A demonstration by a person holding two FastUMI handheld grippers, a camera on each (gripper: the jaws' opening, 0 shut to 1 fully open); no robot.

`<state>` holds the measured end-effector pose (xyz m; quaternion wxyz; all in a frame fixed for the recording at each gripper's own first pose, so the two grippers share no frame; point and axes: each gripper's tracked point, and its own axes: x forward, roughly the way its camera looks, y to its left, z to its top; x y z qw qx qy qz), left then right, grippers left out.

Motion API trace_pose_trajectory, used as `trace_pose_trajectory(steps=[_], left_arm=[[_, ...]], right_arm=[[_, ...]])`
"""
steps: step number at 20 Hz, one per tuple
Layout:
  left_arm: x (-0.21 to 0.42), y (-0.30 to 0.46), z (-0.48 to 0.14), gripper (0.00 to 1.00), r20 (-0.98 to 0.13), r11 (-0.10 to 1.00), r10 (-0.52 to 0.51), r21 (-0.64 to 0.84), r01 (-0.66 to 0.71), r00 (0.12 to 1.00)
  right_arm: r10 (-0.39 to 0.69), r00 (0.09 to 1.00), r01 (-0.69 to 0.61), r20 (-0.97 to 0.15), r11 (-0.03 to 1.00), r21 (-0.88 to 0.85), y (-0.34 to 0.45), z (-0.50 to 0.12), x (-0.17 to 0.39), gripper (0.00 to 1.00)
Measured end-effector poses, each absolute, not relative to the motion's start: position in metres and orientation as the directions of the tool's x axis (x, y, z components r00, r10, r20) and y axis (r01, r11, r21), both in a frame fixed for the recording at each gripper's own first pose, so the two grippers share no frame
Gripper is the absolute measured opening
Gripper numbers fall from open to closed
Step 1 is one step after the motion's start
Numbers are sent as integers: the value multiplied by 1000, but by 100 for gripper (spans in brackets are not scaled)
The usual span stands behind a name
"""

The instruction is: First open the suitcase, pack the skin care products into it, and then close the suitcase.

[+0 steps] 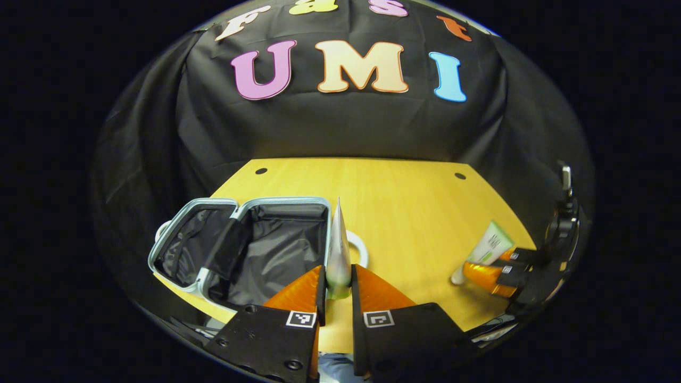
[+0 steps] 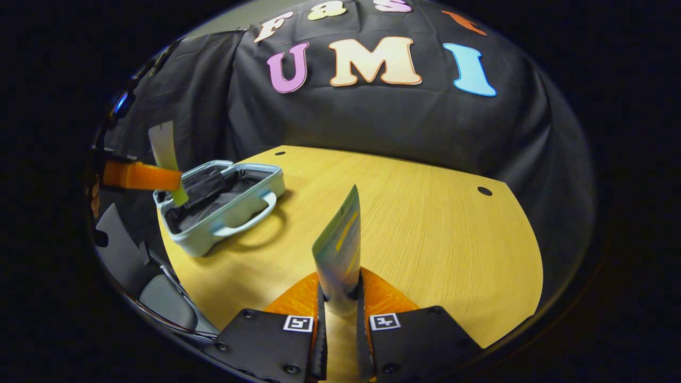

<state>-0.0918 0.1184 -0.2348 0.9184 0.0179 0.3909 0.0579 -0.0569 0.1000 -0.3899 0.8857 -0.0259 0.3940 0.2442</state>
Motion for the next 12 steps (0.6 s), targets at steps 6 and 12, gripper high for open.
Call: trace_pose_trajectory(steps=[6, 12], left_arm=[[-98, 199, -256, 18, -784, 984, 174, 119, -131, 595], [-108, 249, -299, 18, -858, 982, 178, 125, -139, 481]], right_arm=[[475, 550, -451, -687, 861, 234, 176, -349, -55, 24], [569, 441, -455, -694, 808, 373, 266, -331, -81, 24]])
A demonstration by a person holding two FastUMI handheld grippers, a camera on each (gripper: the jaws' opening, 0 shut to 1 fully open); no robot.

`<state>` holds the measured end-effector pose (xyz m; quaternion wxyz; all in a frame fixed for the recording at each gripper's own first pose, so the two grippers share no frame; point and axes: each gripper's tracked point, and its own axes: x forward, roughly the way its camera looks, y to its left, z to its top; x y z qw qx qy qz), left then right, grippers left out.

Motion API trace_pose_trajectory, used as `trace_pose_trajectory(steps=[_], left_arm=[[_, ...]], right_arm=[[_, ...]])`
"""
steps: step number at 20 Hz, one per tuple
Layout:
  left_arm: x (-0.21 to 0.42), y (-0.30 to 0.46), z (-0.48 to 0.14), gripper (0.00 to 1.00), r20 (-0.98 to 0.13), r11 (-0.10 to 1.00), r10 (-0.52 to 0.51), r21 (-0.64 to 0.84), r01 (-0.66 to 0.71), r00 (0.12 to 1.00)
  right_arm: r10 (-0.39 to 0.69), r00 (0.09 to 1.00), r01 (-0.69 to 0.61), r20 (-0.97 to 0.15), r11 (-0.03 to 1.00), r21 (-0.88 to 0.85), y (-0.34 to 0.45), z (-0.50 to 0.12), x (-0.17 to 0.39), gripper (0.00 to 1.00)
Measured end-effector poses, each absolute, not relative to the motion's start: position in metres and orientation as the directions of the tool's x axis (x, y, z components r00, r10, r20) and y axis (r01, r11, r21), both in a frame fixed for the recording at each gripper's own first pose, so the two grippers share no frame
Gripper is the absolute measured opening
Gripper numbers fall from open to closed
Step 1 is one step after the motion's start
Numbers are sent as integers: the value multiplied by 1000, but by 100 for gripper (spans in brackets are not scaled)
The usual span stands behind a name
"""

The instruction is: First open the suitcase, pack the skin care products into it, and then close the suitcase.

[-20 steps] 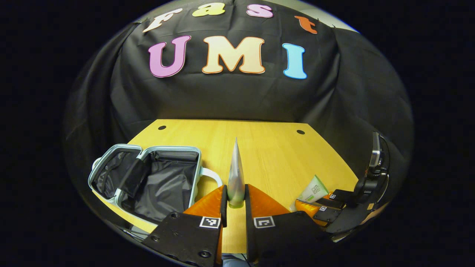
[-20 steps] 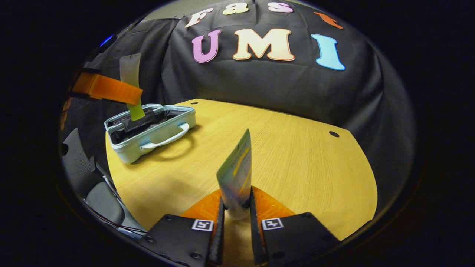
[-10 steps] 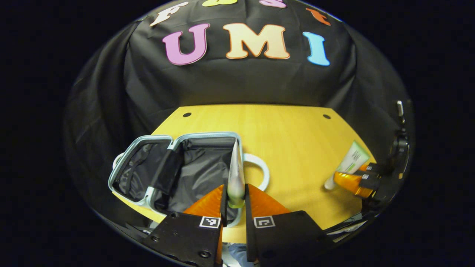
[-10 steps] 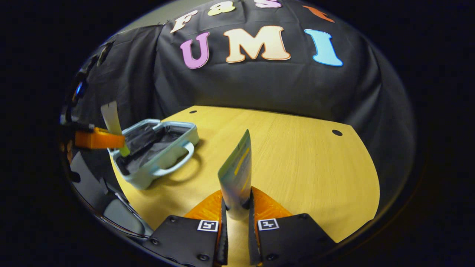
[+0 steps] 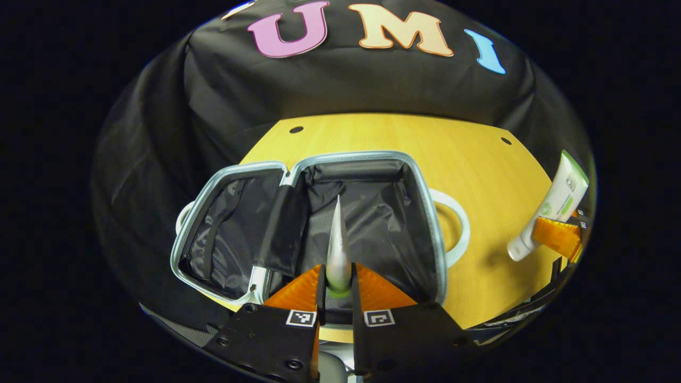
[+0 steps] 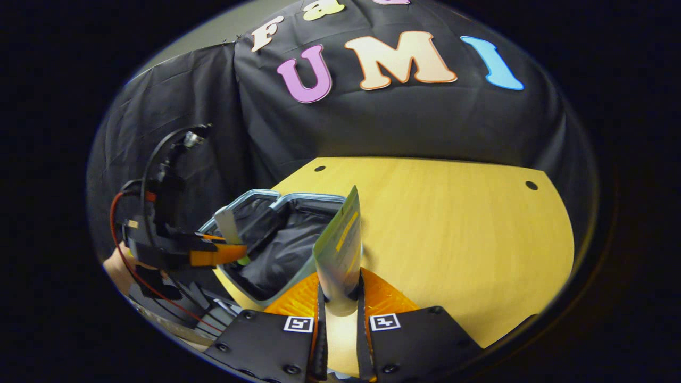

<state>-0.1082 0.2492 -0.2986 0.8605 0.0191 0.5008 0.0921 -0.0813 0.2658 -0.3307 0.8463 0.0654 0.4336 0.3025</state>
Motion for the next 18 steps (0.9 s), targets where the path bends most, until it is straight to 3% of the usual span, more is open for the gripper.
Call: trace_pose_trajectory(steps=[8, 13, 17, 18], left_arm=[[-117, 275, -352, 18, -928, 997, 65, 42, -71, 367], [-96, 276, -348, 23, -908, 1000, -18, -24, -8, 420], [-75, 282, -333, 88, -865, 997, -70, -73, 13, 498], [-69, 284, -325, 87, -850, 997, -77, -80, 17, 521]], right_arm=[[623, 349, -493, -700, 757, 429, 365, -332, -106, 24], [580, 264, -517, -771, 760, 395, 395, -363, -130, 24], [547, 222, -518, -807, 768, 377, 410, -380, -139, 25], [539, 208, -505, -816, 774, 382, 413, -385, -139, 25]])
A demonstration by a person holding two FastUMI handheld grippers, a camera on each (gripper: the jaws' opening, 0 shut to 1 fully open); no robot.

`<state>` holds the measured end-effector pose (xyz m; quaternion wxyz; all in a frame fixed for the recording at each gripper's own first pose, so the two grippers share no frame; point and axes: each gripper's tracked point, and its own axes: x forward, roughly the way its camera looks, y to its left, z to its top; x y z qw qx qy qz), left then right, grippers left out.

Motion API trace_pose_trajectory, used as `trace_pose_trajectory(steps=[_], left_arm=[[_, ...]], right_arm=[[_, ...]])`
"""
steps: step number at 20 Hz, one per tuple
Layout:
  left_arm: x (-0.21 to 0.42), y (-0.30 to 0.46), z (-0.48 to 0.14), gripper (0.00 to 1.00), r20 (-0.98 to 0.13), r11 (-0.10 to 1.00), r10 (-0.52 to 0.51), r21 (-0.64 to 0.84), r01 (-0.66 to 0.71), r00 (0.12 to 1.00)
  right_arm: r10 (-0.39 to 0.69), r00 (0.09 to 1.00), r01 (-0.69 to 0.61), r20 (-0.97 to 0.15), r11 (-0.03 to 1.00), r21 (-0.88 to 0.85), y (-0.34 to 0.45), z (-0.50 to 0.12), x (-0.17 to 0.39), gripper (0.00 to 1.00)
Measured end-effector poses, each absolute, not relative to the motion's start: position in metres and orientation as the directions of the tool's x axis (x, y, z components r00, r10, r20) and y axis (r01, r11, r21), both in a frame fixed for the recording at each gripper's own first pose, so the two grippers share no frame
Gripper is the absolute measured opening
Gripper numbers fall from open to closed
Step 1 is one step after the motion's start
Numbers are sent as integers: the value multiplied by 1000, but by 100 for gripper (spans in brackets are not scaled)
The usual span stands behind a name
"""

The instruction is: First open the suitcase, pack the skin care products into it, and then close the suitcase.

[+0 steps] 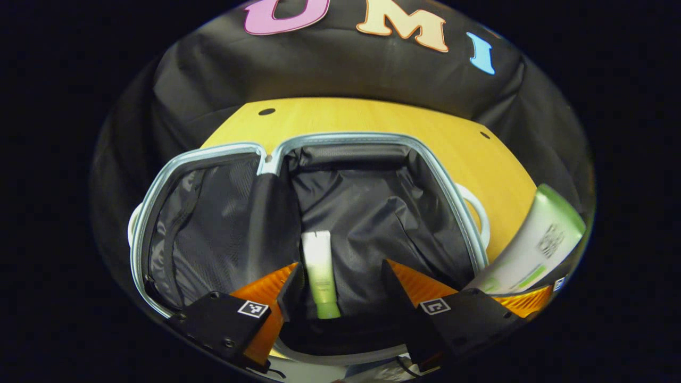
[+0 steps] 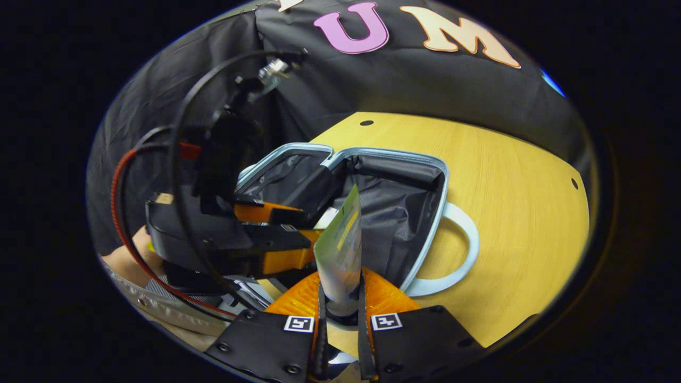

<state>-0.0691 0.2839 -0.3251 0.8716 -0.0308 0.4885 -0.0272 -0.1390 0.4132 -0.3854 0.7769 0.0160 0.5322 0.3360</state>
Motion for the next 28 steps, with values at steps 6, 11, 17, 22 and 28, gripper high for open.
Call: trace_pose_trajectory(steps=[6, 11, 17, 22, 28], left_arm=[[-46, 326, -294, 88, -792, 997, -50, -70, -9, 608], [-39, 399, -277, 89, -768, 995, 59, -7, -101, 637], [-41, 502, -264, 95, -740, 964, 221, 69, -256, 635], [-53, 585, -266, 94, -744, 924, 331, 130, -360, 581], [-62, 648, -313, 95, -805, 889, 357, 137, -437, 474]], right_arm=[[462, 167, -397, -871, 840, 370, 409, -408, -140, 28], [459, 226, -366, -859, 857, 362, 419, -412, -123, 28], [514, 351, -365, -783, 845, 391, 431, -386, -95, 98], [493, 442, -343, -750, 865, 366, 417, -365, -79, 98], [422, 486, -299, -765, 903, 308, 381, -364, -71, 98]])
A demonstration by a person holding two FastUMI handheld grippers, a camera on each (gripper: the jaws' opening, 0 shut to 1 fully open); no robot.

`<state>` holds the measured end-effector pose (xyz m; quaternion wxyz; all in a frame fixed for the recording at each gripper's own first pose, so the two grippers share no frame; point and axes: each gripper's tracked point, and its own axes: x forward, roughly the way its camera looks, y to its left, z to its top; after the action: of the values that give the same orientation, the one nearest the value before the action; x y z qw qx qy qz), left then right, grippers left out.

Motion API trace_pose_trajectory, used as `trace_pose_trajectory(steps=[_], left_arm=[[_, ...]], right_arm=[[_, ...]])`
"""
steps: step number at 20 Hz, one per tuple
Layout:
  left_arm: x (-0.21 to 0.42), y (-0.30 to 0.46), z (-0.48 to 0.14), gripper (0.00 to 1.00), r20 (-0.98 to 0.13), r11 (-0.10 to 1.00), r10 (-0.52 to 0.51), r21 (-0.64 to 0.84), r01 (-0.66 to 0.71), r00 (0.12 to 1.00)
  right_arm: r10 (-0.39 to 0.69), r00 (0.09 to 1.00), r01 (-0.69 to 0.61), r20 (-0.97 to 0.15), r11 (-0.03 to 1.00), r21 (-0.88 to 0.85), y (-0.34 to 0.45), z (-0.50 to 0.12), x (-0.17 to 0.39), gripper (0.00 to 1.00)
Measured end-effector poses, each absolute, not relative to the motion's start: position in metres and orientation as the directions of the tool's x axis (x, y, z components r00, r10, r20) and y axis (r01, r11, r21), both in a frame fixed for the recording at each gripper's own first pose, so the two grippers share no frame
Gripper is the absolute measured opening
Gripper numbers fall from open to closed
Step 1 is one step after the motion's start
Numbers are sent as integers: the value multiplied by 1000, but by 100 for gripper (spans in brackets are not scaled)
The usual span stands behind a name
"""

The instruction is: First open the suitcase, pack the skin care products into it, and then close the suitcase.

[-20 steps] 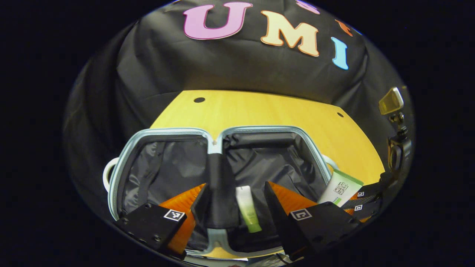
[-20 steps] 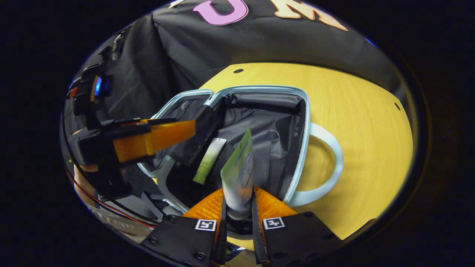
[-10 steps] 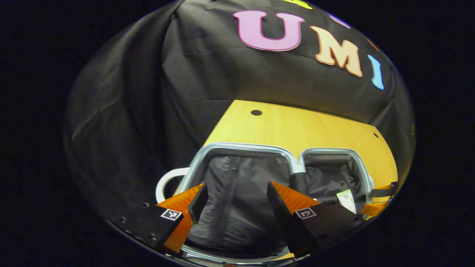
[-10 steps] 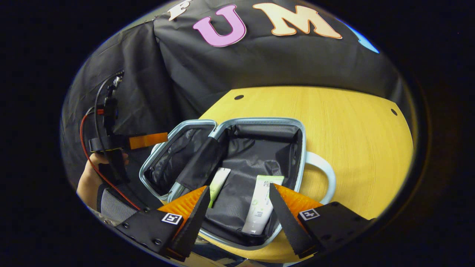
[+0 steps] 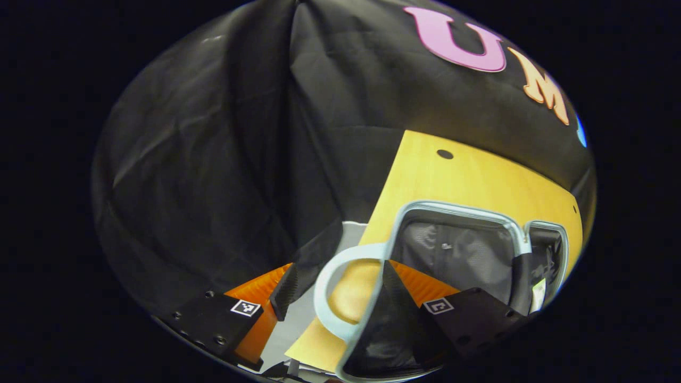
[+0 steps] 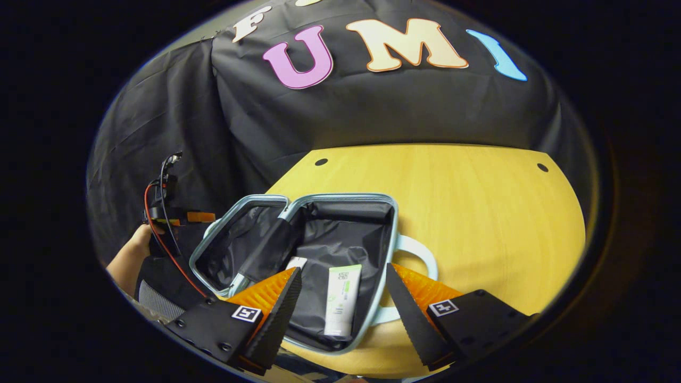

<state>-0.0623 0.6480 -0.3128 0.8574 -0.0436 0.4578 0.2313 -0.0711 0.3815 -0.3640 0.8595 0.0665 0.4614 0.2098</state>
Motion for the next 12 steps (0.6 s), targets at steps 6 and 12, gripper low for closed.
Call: trace_pose_trajectory(steps=[6, 12], left_arm=[[-70, 678, -346, 88, -872, 865, 274, 39, -500, 405], [-77, 685, -366, 59, -908, 858, 207, -11, -514, 365]], right_arm=[[370, 503, -252, -781, 927, 277, 358, -368, -68, 98], [352, 518, -242, -780, 934, 261, 346, -364, -67, 98]])
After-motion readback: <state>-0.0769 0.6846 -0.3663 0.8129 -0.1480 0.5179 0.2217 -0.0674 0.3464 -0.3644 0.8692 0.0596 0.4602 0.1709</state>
